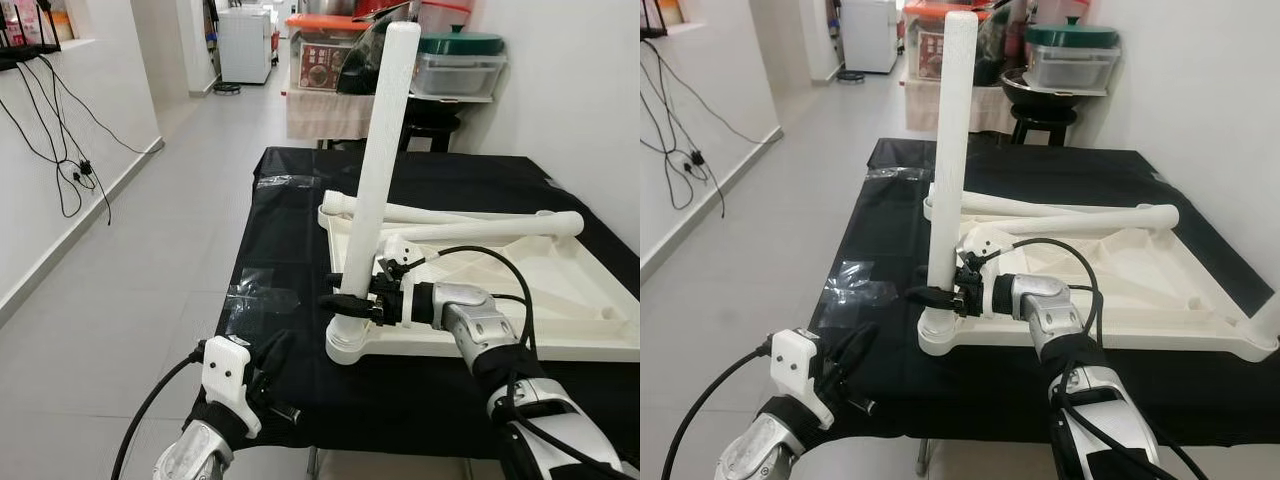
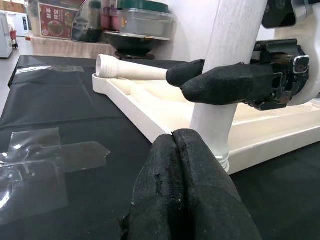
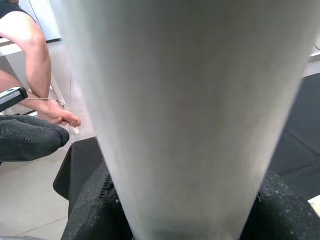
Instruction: Building children table
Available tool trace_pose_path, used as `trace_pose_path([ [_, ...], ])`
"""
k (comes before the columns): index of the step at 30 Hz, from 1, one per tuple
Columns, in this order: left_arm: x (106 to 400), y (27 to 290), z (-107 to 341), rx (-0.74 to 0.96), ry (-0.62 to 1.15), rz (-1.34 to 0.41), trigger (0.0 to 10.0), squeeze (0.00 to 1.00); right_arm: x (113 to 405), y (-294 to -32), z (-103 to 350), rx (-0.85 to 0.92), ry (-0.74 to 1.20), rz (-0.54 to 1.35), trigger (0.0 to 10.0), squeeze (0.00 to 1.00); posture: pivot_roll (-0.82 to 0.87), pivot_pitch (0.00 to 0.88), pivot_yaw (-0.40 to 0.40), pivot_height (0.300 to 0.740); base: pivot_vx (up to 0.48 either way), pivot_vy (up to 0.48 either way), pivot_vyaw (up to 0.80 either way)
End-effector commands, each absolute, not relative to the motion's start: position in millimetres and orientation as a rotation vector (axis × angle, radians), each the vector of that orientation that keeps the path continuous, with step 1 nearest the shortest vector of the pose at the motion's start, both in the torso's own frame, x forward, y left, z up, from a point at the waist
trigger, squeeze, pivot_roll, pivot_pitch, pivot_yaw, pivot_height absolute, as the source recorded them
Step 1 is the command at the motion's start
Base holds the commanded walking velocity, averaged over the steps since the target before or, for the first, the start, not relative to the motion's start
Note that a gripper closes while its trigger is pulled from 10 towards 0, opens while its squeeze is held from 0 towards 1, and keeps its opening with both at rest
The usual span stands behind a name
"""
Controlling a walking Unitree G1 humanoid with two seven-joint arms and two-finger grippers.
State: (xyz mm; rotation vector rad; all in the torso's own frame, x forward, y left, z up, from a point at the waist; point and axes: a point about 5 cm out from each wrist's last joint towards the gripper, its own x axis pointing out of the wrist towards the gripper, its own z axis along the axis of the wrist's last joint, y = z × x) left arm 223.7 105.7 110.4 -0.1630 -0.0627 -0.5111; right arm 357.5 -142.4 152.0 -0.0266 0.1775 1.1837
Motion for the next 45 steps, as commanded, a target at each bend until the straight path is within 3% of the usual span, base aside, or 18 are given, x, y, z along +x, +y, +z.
trace_pose_path([
  [1, 223, 106, 108, -0.153, -0.053, -0.518, 10.0, 0.00, 356, -148, 146, 0.037, 0.175, 1.158, 0.0, 0.00, 0.09, 0.000, -0.052, 0.740, 0.000, 0.000, 0.00],
  [5, 221, 108, 107, -0.153, -0.052, -0.519, 10.0, 0.00, 351, -134, 123, -0.008, 0.213, 0.939, 0.0, 0.00, 0.08, 0.000, -0.058, 0.740, 0.000, 0.000, 0.00],
  [7, 221, 108, 107, -0.153, -0.052, -0.519, 10.0, 0.00, 351, -134, 123, -0.008, 0.213, 0.939, 0.0, 0.00, 0.08, 0.000, -0.058, 0.740, 0.000, 0.000, 0.00],
  [8, 220, 109, 108, -0.153, -0.052, -0.516, 10.0, 0.00, 349, -121, 113, -0.010, 0.188, 0.625, 0.0, 0.00, 0.07, 0.000, -0.052, 0.740, 0.000, 0.000, 0.00],
  [9, 220, 111, 108, -0.154, -0.049, -0.515, 10.0, 0.00, 325, -93, 98, 0.053, 0.214, 0.504, 0.0, 0.00, 0.06, 0.000, -0.033, 0.740, 0.000, 0.000, 0.00],
  [10, 221, 112, 107, -0.153, -0.044, -0.520, 10.0, 0.00, 315, -78, 101, 0.032, 0.188, 0.497, 0.0, 0.00, 0.03, 0.000, -0.008, 0.740, 0.000, 0.000, 0.00],
  [12, 222, 112, 107, -0.165, -0.037, -0.527, 10.0, 0.00, 313, -75, 100, 0.057, 0.199, 0.468, 0.0, 0.00, 0.03, 0.000, -0.010, 0.740, 0.000, 0.000, 0.00],
  [21, 225, 114, 107, -0.175, -0.038, -0.520, 10.0, 0.00, 319, -74, 99, 0.065, 0.208, 0.481, 0.0, 0.00, 0.05, 0.000, -0.021, 0.740, 0.000, 0.000, 0.00],
  [22, 226, 114, 107, -0.175, -0.040, -0.515, 10.0, 0.00, 318, -74, 100, 0.065, 0.211, 0.467, 10.0, 0.00, 0.05, 0.000, -0.021, 0.740, 0.000, 0.000, 0.00],
  [24, 226, 114, 107, -0.175, -0.040, -0.515, 10.0, 0.00, 318, -74, 100, 0.065, 0.211, 0.467, 10.0, 0.00, 0.05, 0.000, -0.021, 0.740, 0.000, 0.000, 0.00],
  [25, 226, 114, 107, -0.174, -0.041, -0.515, 10.0, 0.00, 318, -74, 102, 0.084, 0.209, 0.474, 10.0, 0.96, 0.05, 0.000, -0.027, 0.740, 0.000, 0.000, 0.00],
  [26, 226, 114, 108, -0.174, -0.042, -0.518, 10.0, 0.00, 315, -69, 108, 0.114, 0.199, 0.522, 10.0, 1.00, 0.05, 0.000, -0.028, 0.740, 0.000, 0.000, 0.00],
  [30, 227, 113, 108, -0.174, -0.043, -0.522, 10.0, 0.00, 313, -64, 126, 0.132, 0.139, 0.685, 10.0, 1.00, 0.05, 0.000, -0.028, 0.740, 0.000, 0.000, 0.00],
  [32, 228, 111, 108, -0.173, -0.043, -0.527, 10.0, 0.00, 318, -70, 147, 0.090, 0.058, 0.943, 10.0, 0.98, 0.05, 0.000, -0.030, 0.740, 0.000, 0.000, 0.00],
  [33, 228, 111, 108, -0.173, -0.043, -0.527, 10.0, 0.00, 318, -70, 147, 0.090, 0.058, 0.943, 10.0, 0.98, 0.05, 0.000, -0.030, 0.740, 0.000, 0.000, 0.00],
  [34, 228, 111, 107, -0.172, -0.043, -0.528, 10.0, 0.00, 320, -78, 156, 0.022, 0.023, 1.063, 10.0, 0.00, 0.05, 0.000, -0.030, 0.740, 0.000, 0.000, 0.00],
  [44, 230, 109, 107, -0.167, -0.044, -0.525, 10.0, 0.00, 348, -115, 167, -0.081, 0.126, 1.222, 10.0, 0.00, 0.07, 0.000, -0.046, 0.740, 0.000, 0.000, 0.00],
  [45, 230, 109, 106, -0.165, -0.045, -0.525, 10.0, 0.00, 350, -118, 169, -0.067, 0.139, 1.237, 8.6, 0.00, 0.07, 0.000, -0.046, 0.740, 0.000, 0.000, 0.00],
])
